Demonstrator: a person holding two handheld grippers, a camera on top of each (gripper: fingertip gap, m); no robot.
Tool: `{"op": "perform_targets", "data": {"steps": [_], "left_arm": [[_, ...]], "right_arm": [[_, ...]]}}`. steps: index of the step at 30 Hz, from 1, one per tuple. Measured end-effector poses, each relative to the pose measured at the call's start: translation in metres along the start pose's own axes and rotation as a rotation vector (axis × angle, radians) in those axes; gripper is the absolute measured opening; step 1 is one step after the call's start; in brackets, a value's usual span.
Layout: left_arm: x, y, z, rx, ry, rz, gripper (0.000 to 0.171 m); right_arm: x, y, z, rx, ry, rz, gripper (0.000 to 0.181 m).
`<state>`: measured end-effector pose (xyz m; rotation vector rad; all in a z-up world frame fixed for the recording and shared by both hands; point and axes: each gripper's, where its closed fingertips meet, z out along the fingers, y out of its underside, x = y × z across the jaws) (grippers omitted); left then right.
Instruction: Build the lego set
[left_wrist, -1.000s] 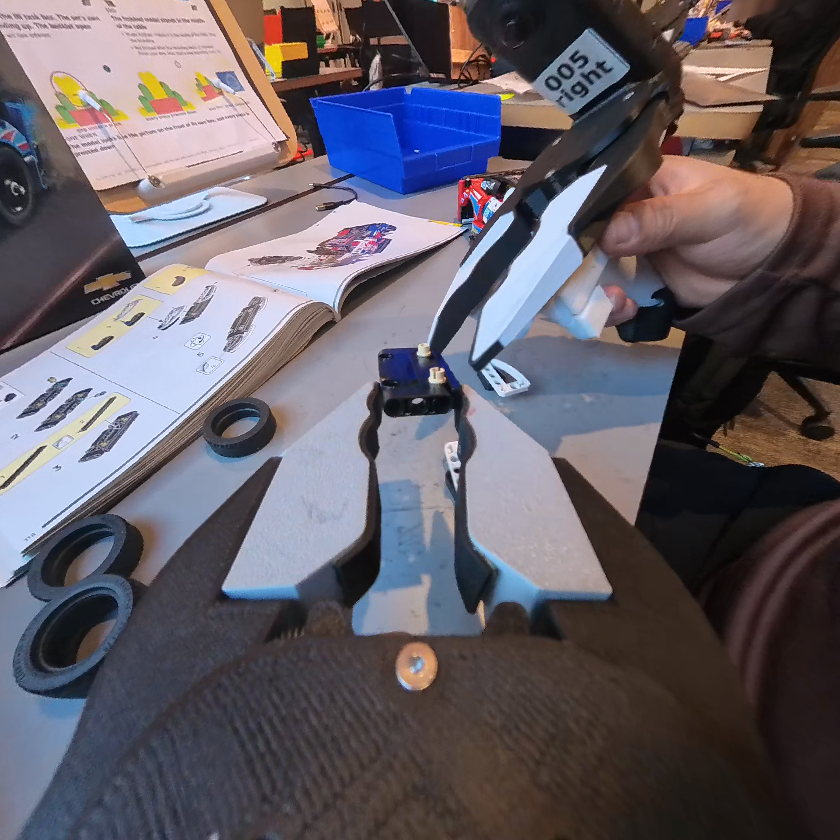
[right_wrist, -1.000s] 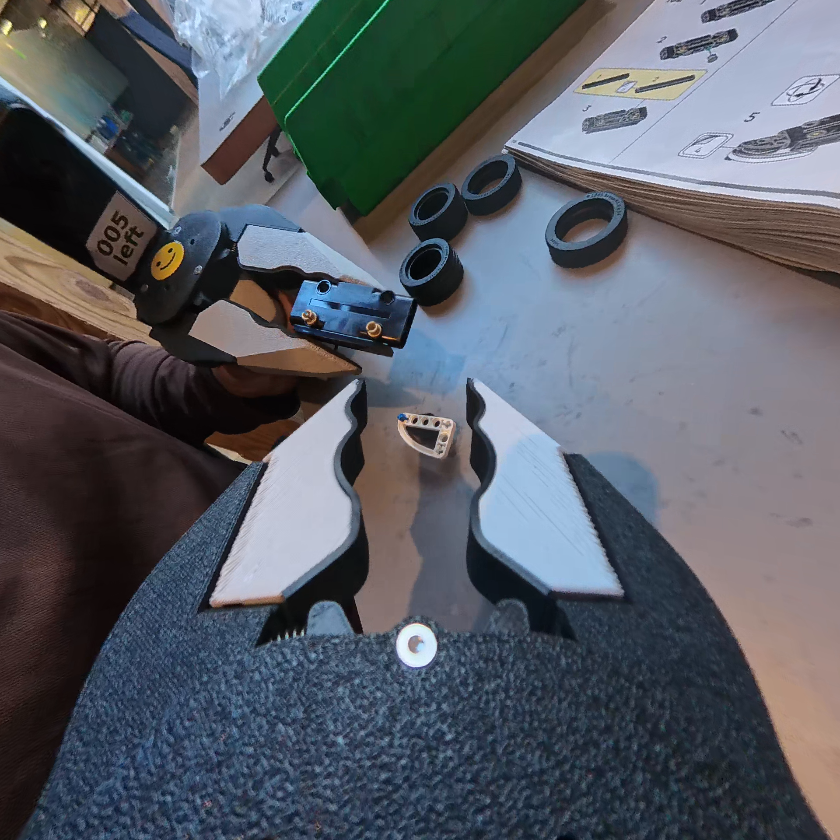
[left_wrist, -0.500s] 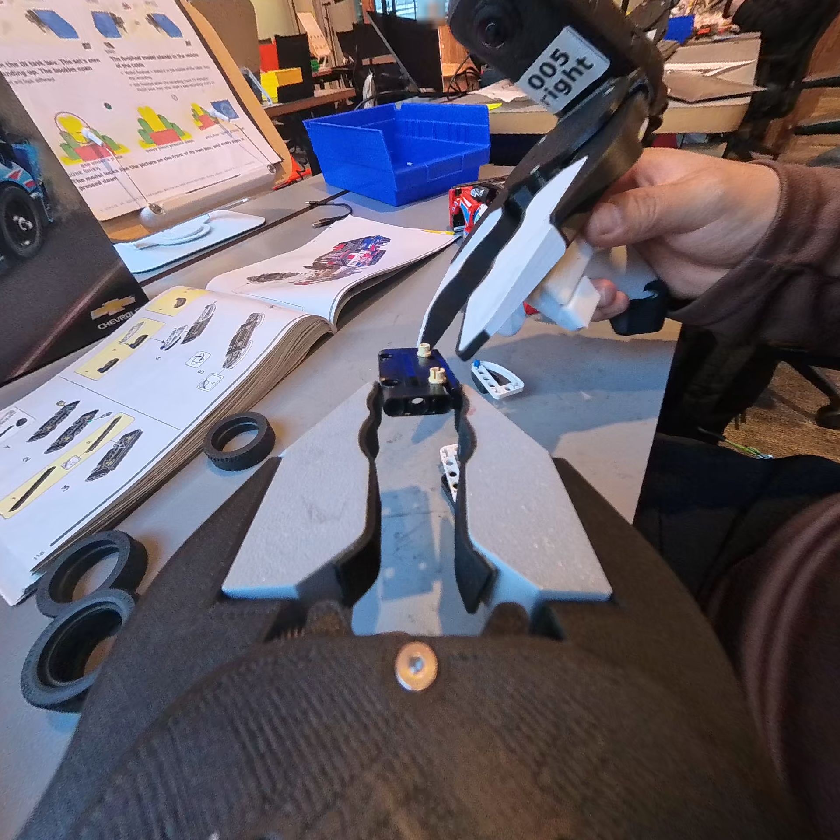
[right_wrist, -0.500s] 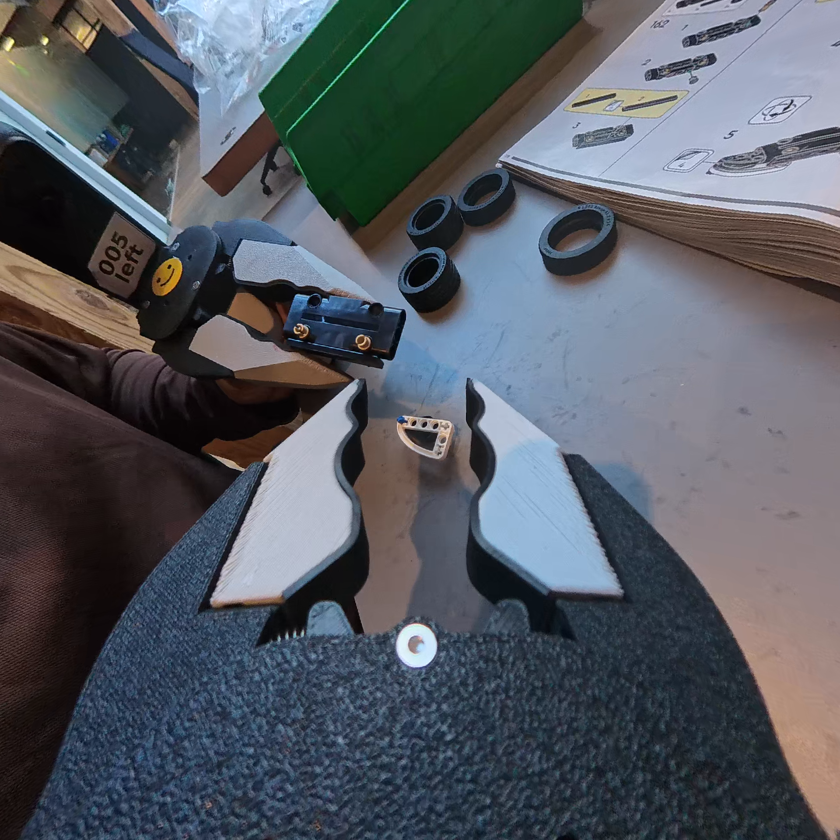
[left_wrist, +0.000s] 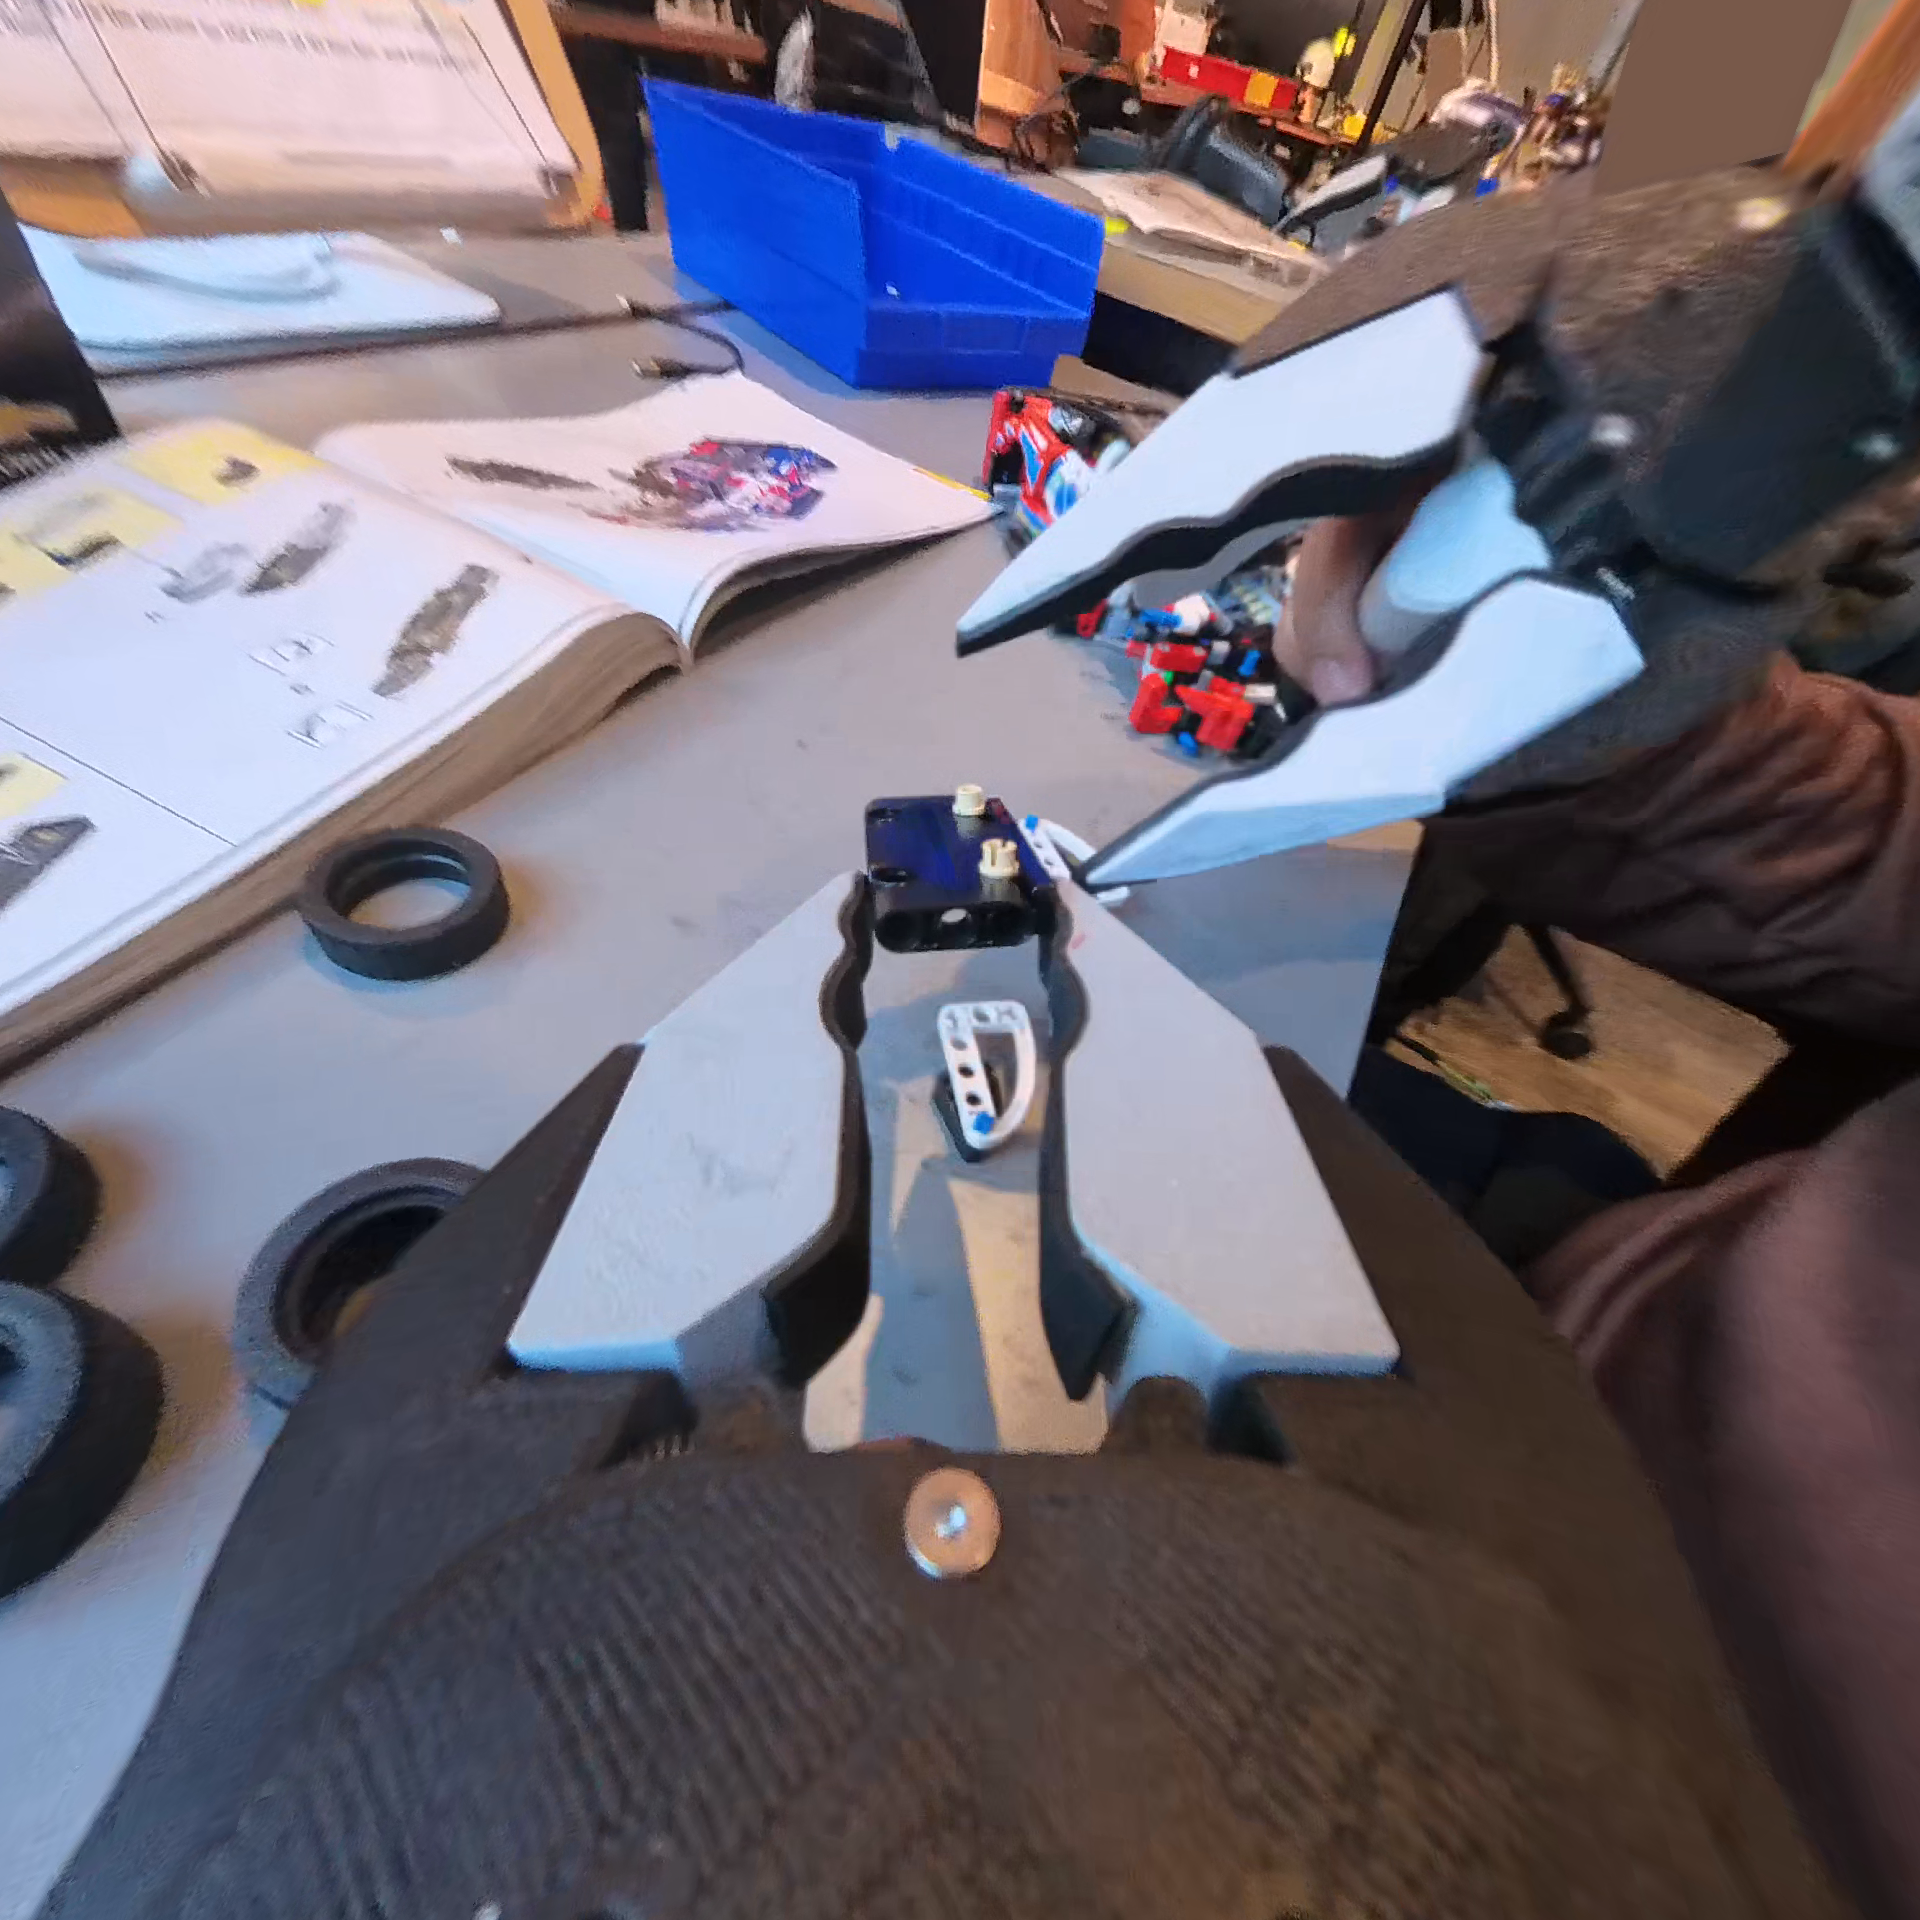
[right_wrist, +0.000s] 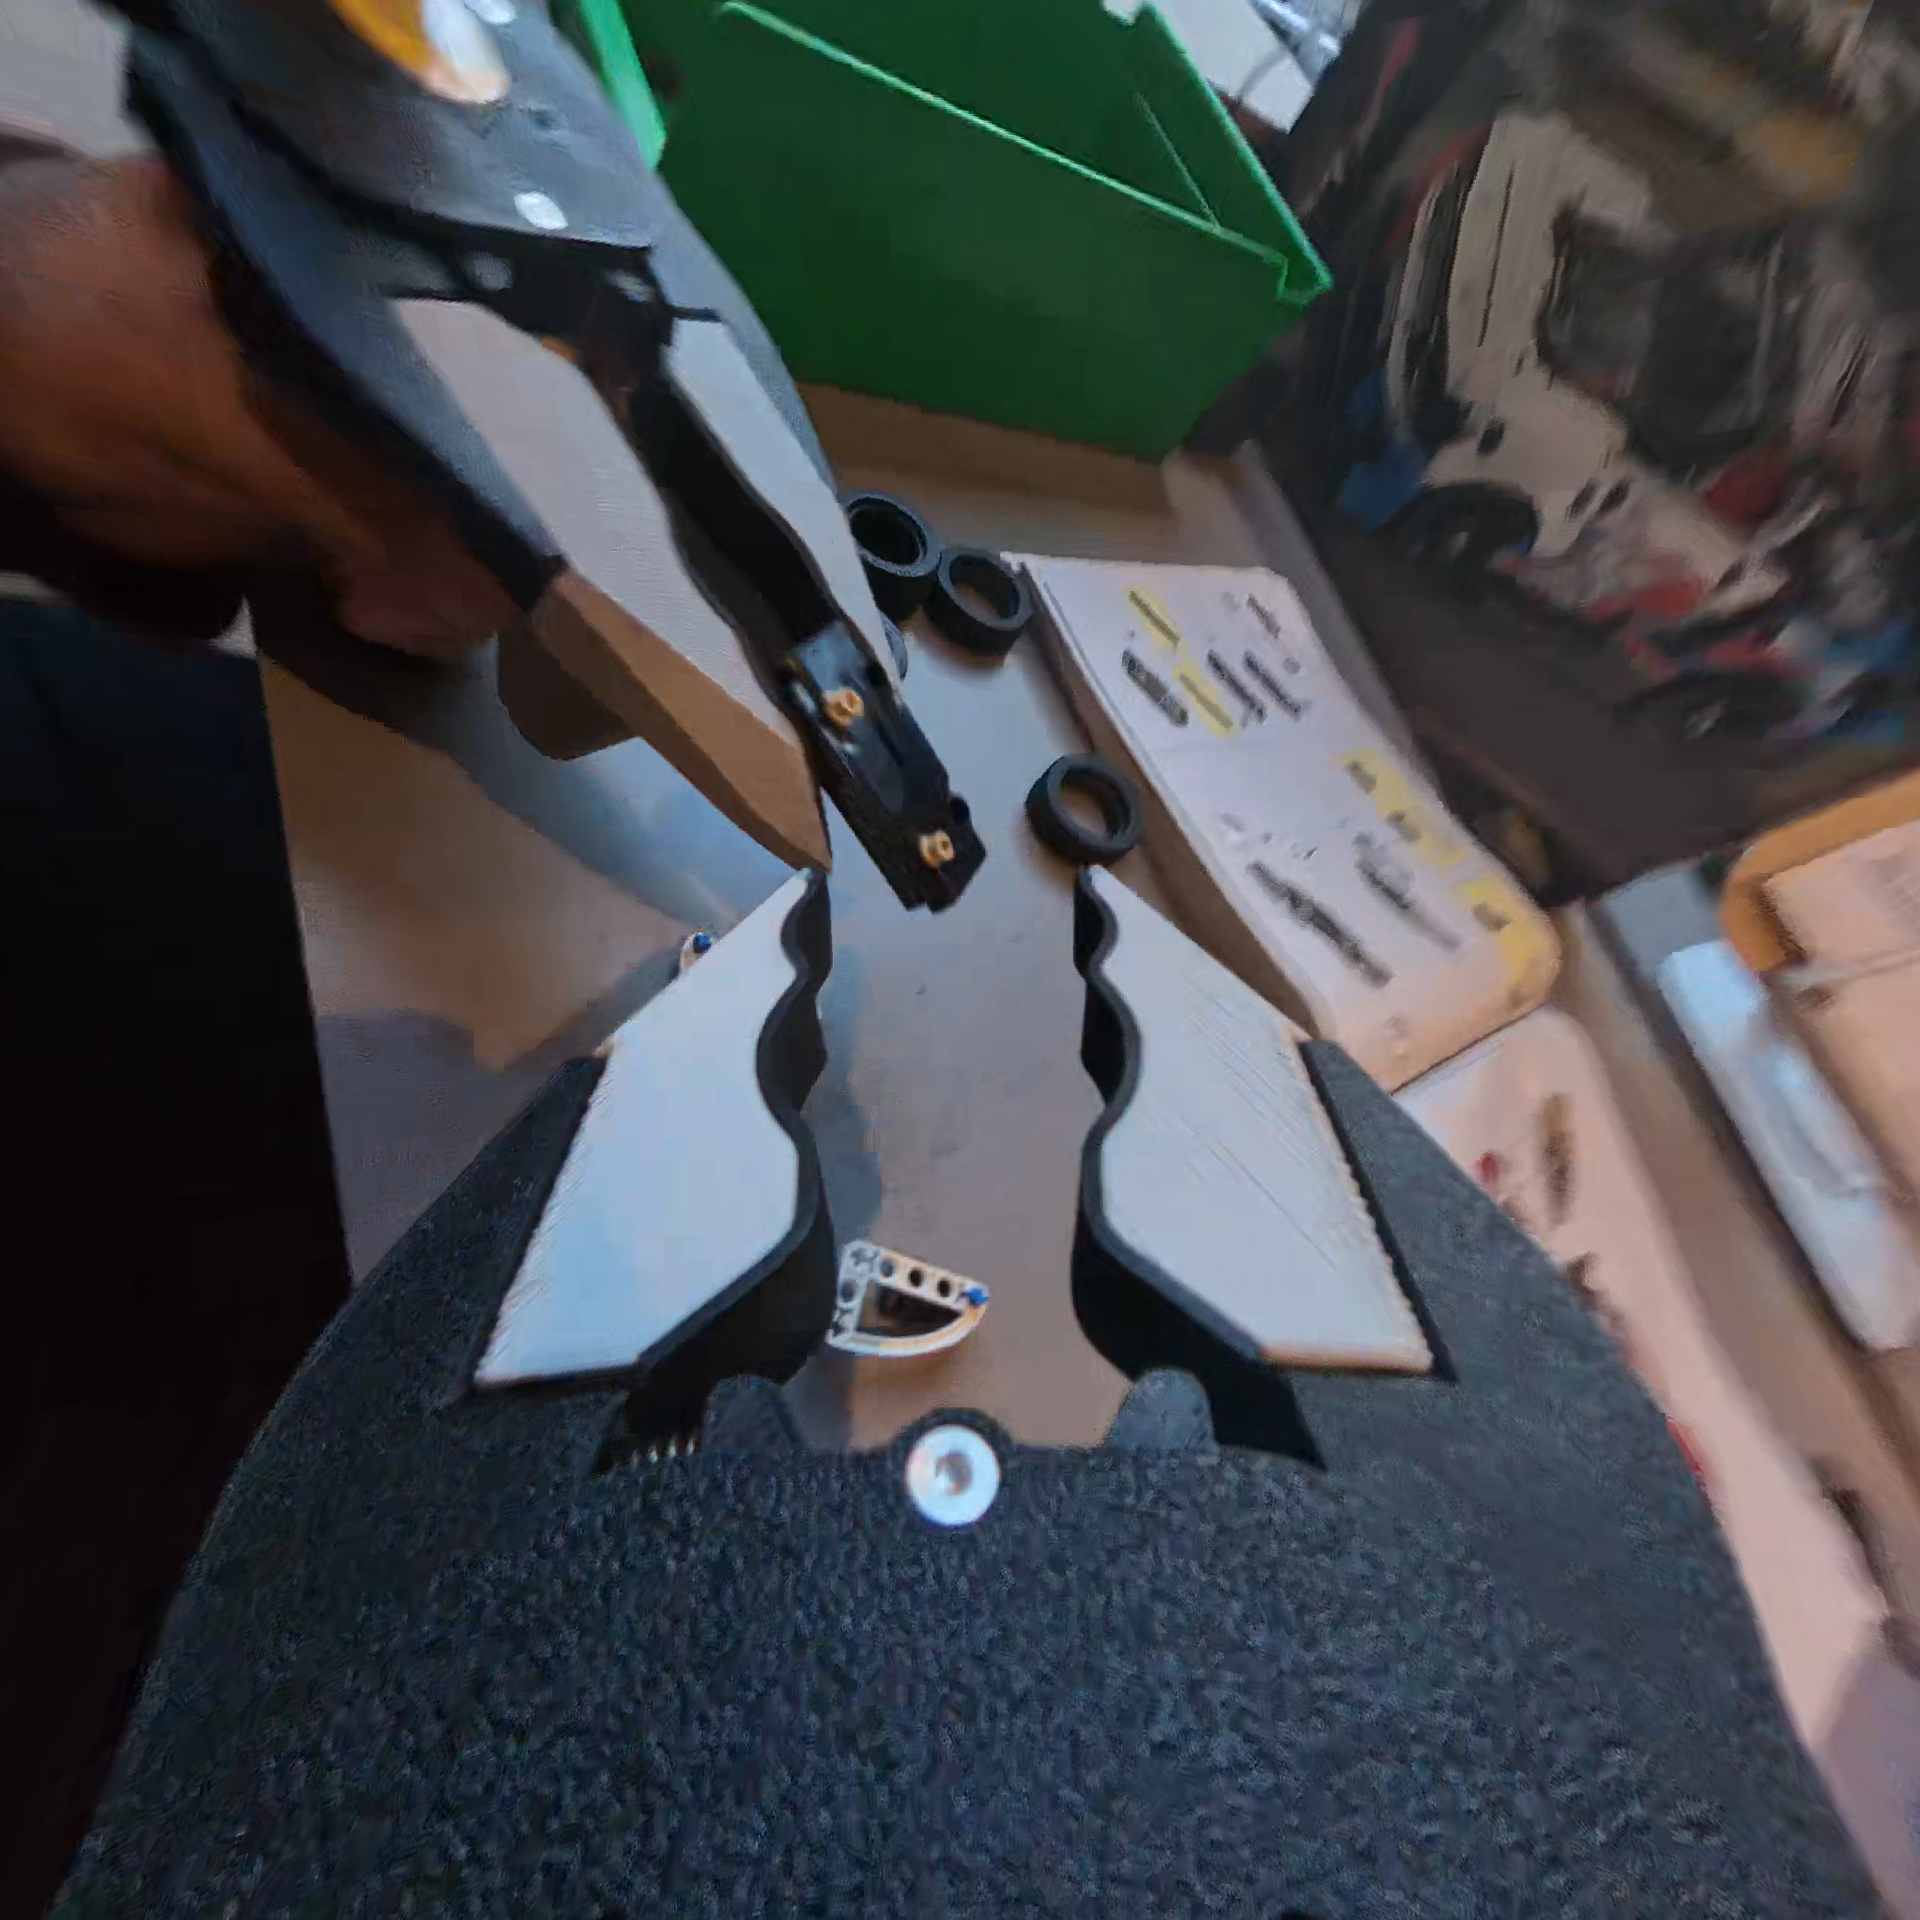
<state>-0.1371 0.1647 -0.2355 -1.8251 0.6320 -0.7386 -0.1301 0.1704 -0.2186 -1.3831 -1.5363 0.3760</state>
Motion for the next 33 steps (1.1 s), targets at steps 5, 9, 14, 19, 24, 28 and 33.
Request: {"op": "perform_targets", "data": {"steps": [5,9,14,19,24,28,33], "left_arm": [[-0.004,0.009,0.0,-0.126,-0.012,-0.049,0.029],[-0.004,0.012,-0.003,-0.167,-0.008,-0.048,0.029],[-0.001,0.006,-0.008,-0.154,0.04,-0.103,0.029],[0.006,0.007,-0.009,-0.214,0.08,-0.122,0.029],[0.007,-0.008,-0.015,-0.16,0.104,-0.105,0.028],[0.008,-0.014,-0.016,-0.115,0.122,-0.093,0.035],[0.002,-0.001,-0.016,-0.158,0.039,0.123,0.051]], "right_arm": [[-0.01,0.004,0.013,-0.093,0.089,-0.278,0.017],[-0.015,0.003,0.015,-0.102,0.103,-0.335,0.012],[-0.024,0.005,0.012,-0.113,0.078,-0.341,0.031],[-0.02,0.005,0.017,-0.135,0.156,-0.409,0.016],[-0.013,-0.005,0.014,-0.047,0.172,-0.141,0.014],[0.0,-0.005,0.007,0.04,0.109,0.191,0.014],[0.003,-0.014,-0.004,0.239,-0.156,0.794,0.014]]}}
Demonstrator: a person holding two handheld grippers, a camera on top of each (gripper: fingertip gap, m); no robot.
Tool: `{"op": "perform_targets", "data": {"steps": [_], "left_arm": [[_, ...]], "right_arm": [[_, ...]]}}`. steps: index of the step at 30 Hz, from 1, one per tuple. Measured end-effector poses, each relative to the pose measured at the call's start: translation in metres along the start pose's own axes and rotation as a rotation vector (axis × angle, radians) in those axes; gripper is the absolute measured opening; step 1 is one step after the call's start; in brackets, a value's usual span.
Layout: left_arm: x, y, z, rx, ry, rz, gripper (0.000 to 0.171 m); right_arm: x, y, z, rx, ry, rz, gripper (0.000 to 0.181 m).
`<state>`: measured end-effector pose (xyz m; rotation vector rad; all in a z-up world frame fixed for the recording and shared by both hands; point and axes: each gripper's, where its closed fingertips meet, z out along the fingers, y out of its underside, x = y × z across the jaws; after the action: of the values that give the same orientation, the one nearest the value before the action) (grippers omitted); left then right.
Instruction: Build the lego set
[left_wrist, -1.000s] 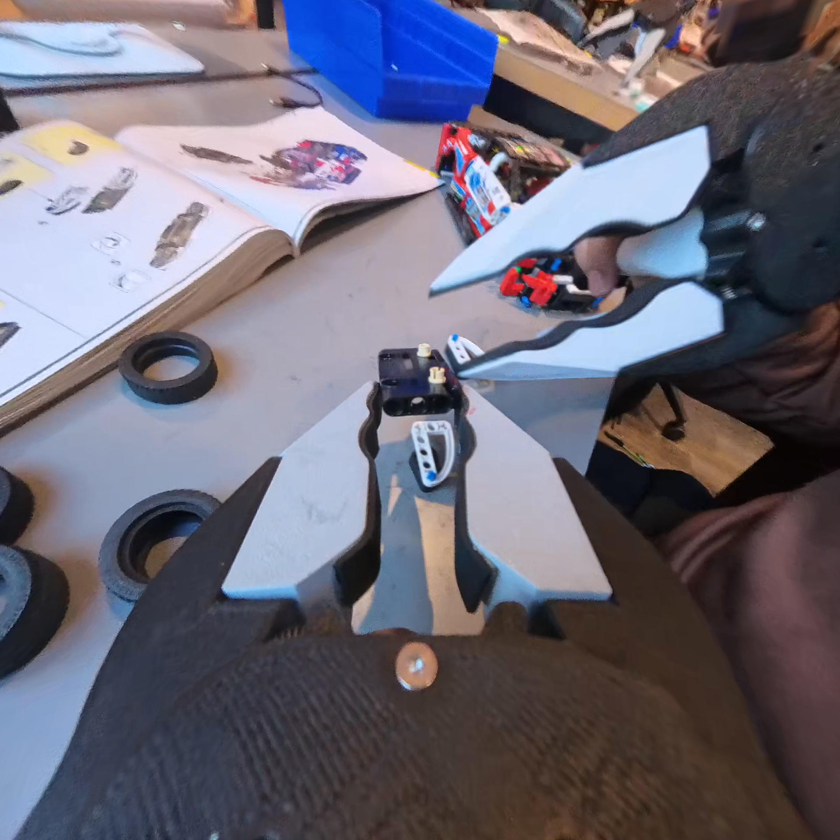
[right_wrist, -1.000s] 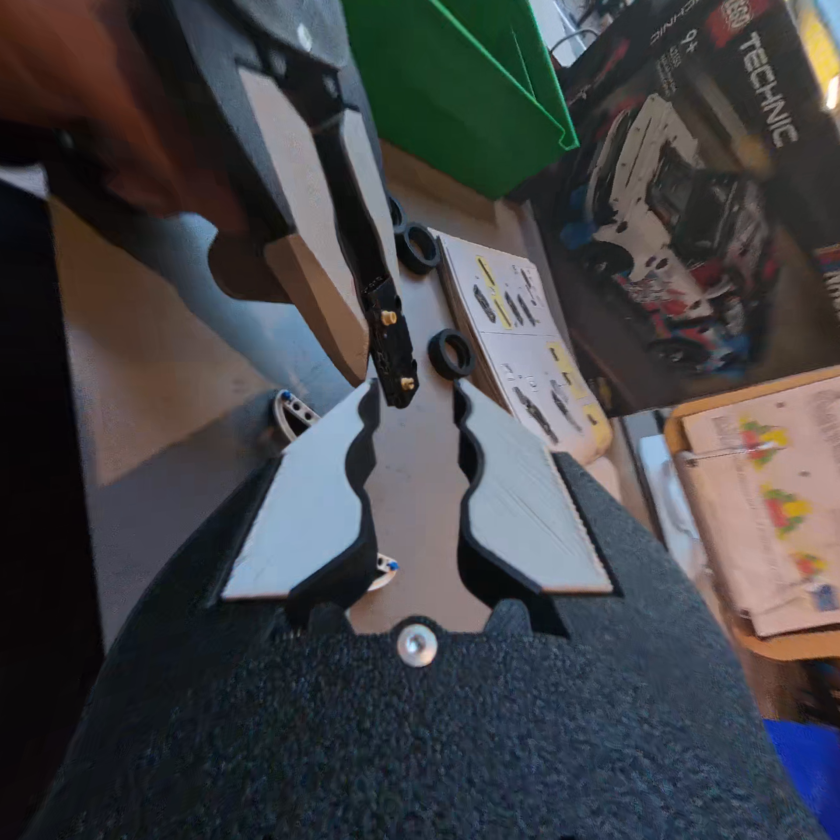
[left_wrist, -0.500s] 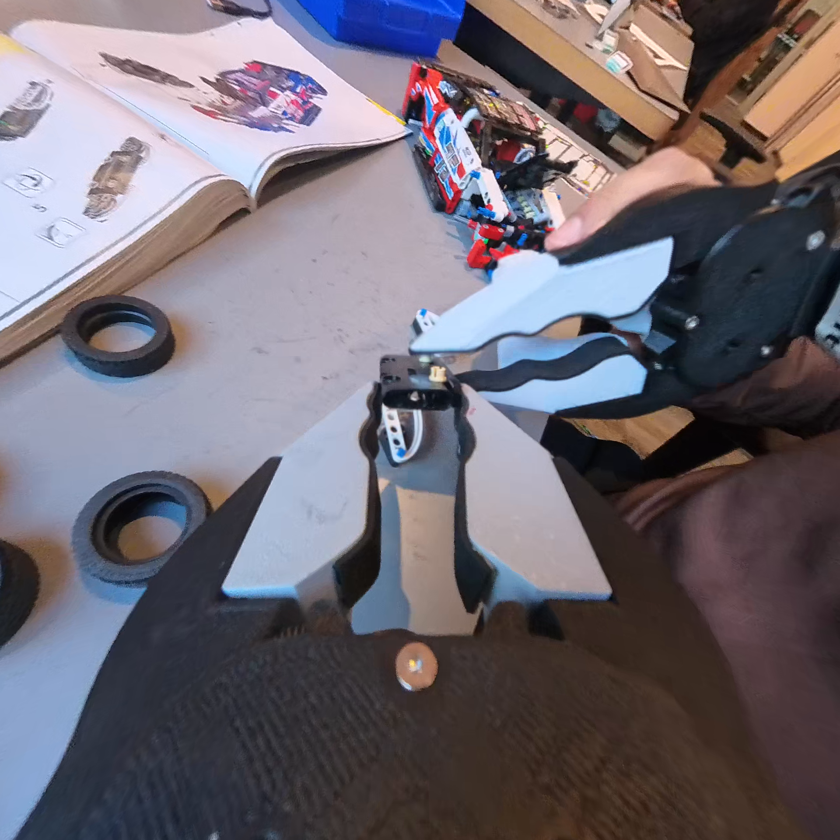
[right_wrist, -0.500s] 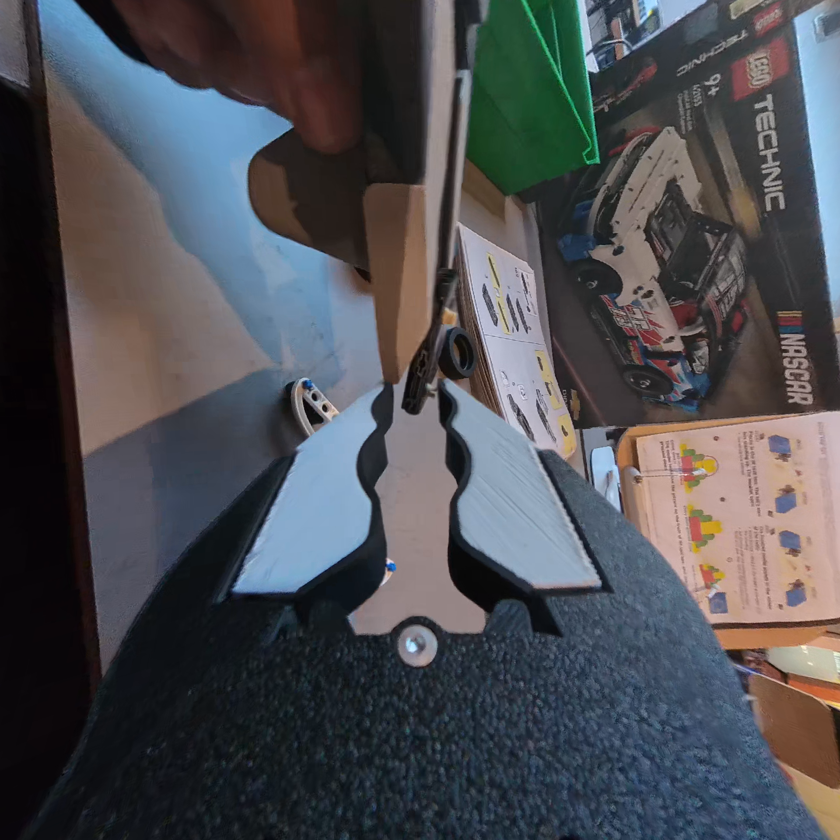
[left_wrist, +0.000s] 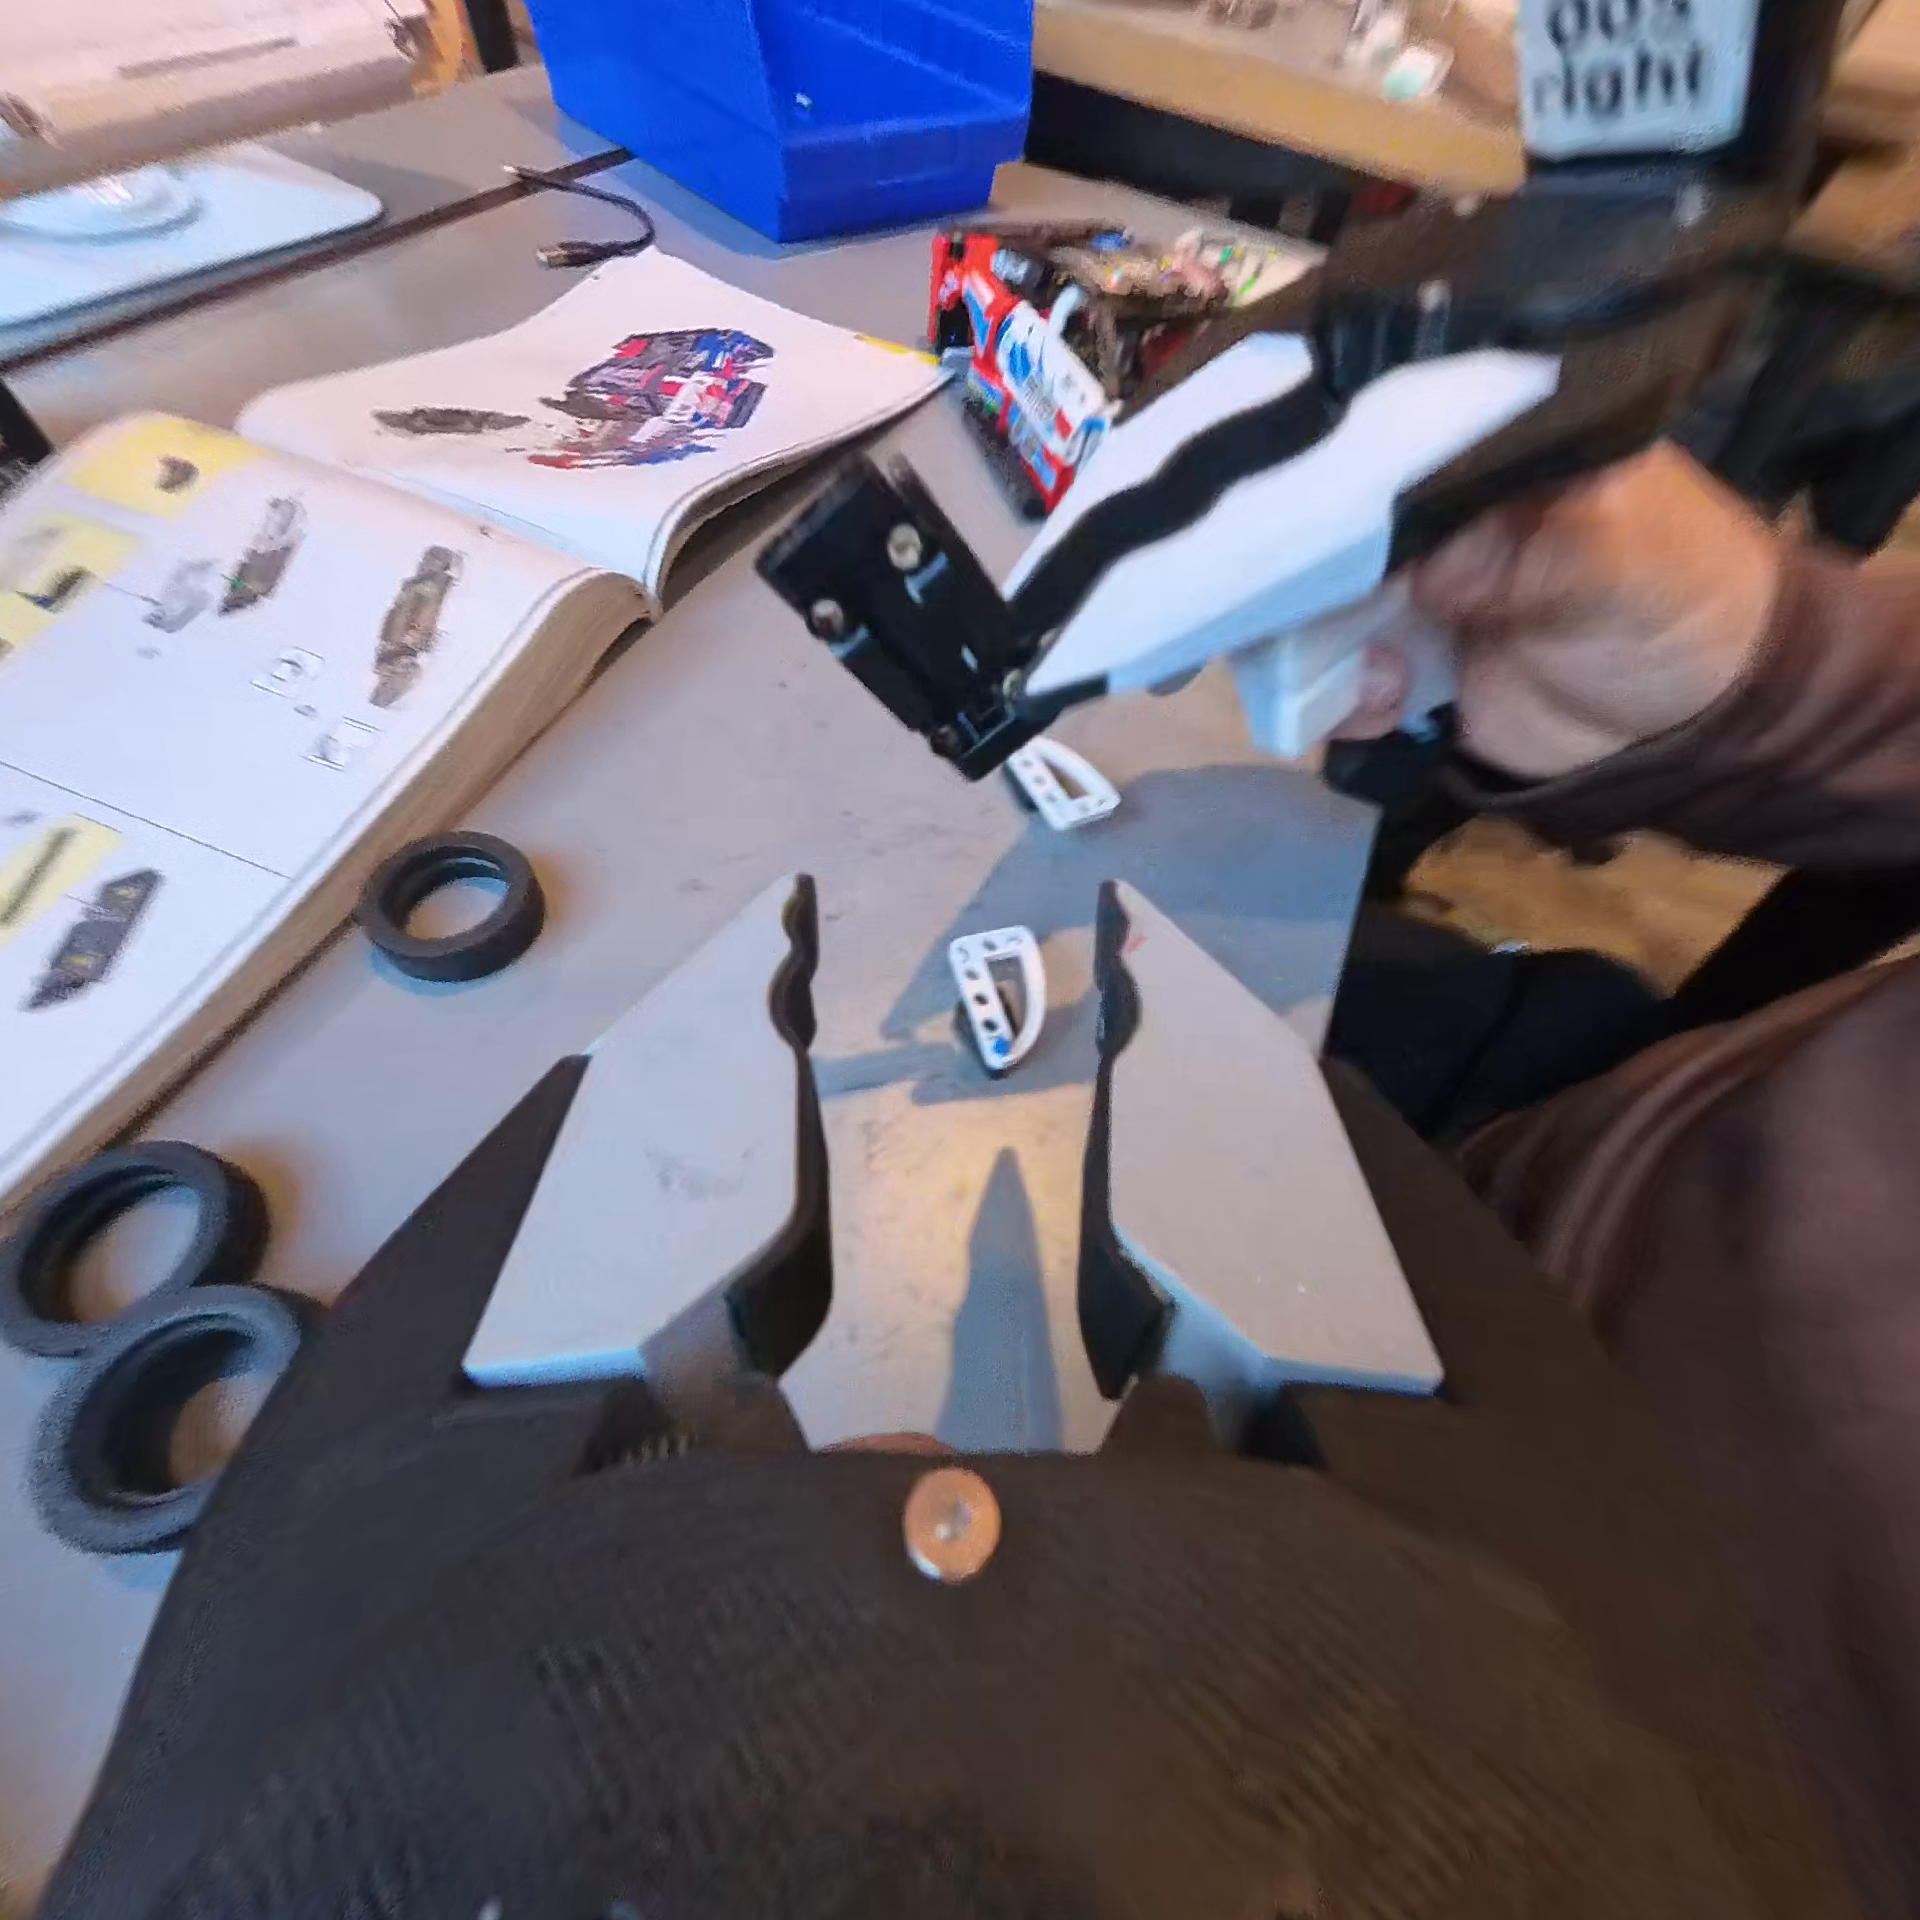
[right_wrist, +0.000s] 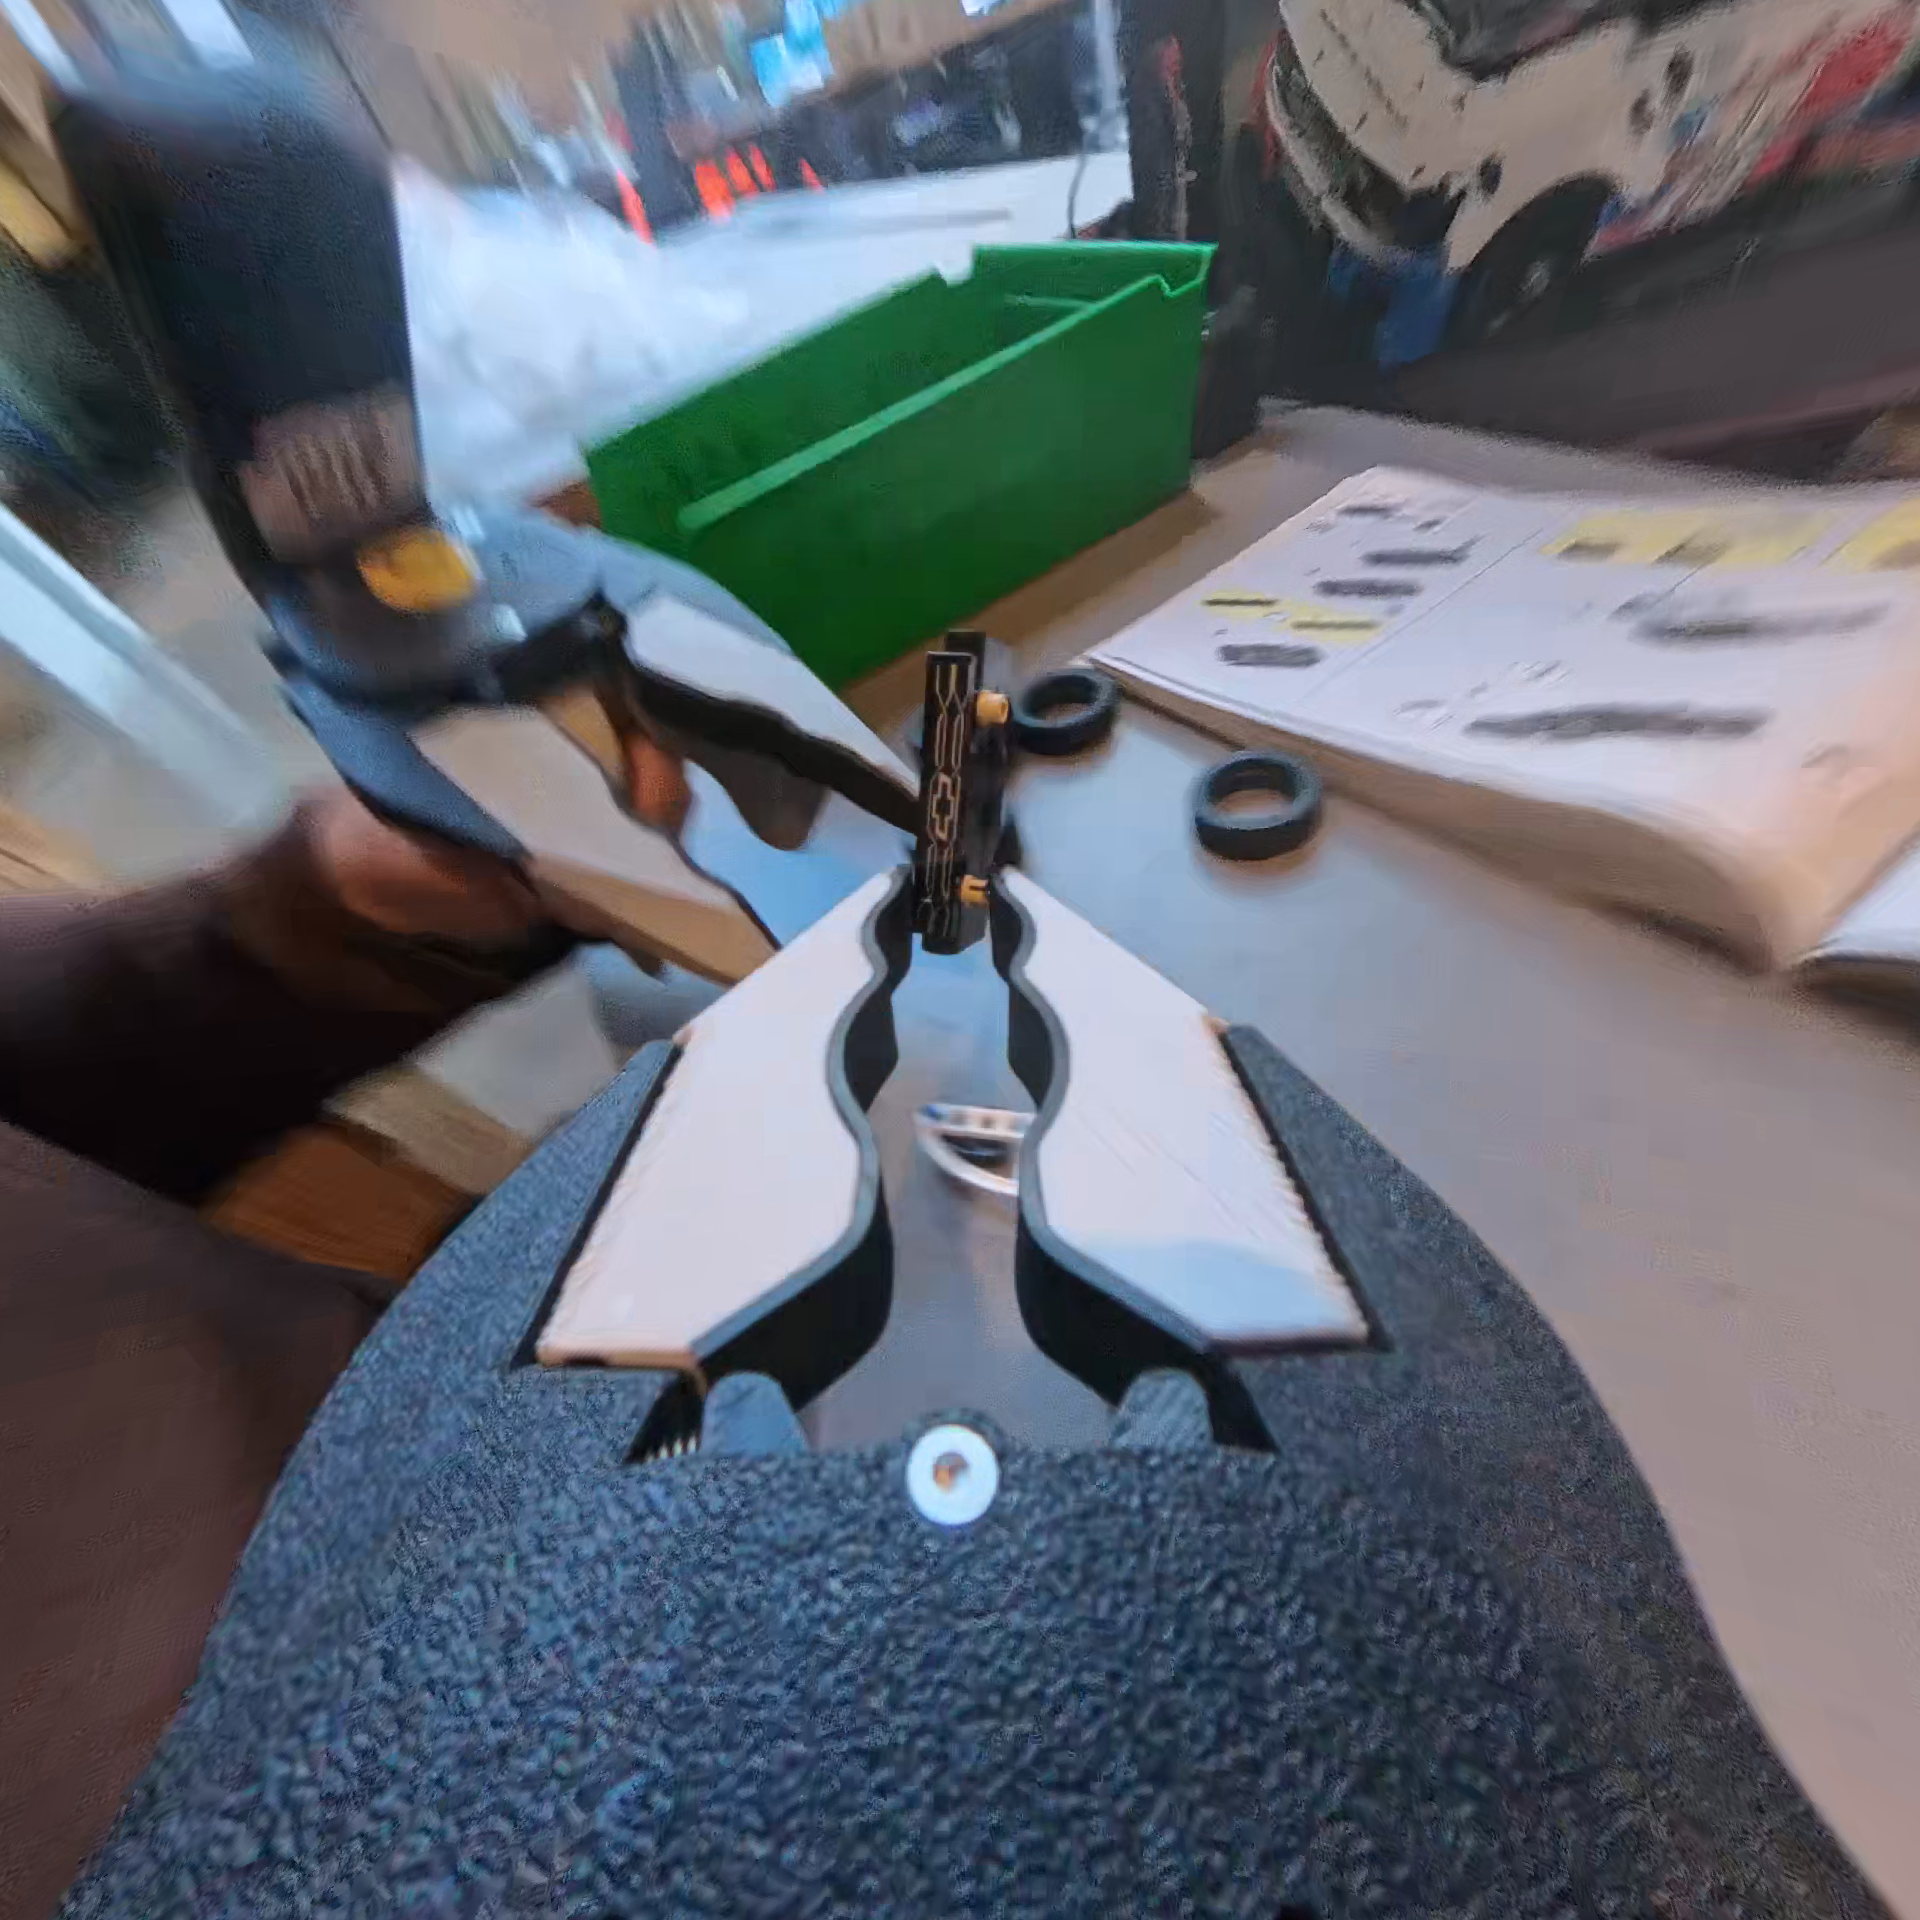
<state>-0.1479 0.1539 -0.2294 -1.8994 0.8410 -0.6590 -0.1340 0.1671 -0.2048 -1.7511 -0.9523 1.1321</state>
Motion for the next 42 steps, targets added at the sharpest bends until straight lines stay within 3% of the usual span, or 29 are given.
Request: {"op": "perform_targets", "data": {"steps": [5,9,12,17,23,30,36,37,39,40,42], "left_arm": [[0.006,0.008,0.012,-0.063,-0.097,0.235,0.055],[-0.002,0.0,0.004,-0.086,-0.223,0.527,0.061],[-0.003,-0.006,-0.003,-0.112,-0.211,0.627,0.066],[0.009,-0.012,0.002,-0.125,-0.055,0.597,0.095],[0.01,-0.017,0.008,-0.133,0.018,0.617,0.063],[0.012,-0.014,0.009,-0.143,0.097,0.586,0.068],[0.026,-0.009,0.006,-0.14,0.194,0.614,0.022],[0.026,-0.009,0.007,-0.14,0.197,0.613,0.023],[0.02,-0.009,0.01,-0.15,0.173,0.572,0.055],[0.017,-0.008,0.01,-0.164,0.173,0.538,0.062],[0.018,-0.003,0.007,-0.174,0.21,0.468,0.059]], "right_arm": [[-0.014,-0.012,-0.006,0.151,-0.307,0.522,0.013],[-0.026,-0.016,-0.013,0.165,-0.492,0.763,0.013],[-0.034,-0.007,-0.013,0.109,-0.498,0.775,0.013],[-0.039,-0.002,-0.011,0.086,-0.507,0.794,0.013],[-0.043,0.005,-0.009,0.066,-0.533,0.821,0.013],[-0.046,0.01,-0.011,0.045,-0.574,0.843,0.013],[-0.046,0.01,-0.011,0.036,-0.598,0.842,0.012],[-0.045,0.011,-0.011,0.032,-0.596,0.835,0.012],[-0.044,0.013,-0.01,0.016,-0.583,0.82,0.012],[-0.042,0.014,-0.009,0.018,-0.569,0.813,0.012],[-0.039,0.012,-0.01,0.033,-0.561,0.819,0.012]]}}
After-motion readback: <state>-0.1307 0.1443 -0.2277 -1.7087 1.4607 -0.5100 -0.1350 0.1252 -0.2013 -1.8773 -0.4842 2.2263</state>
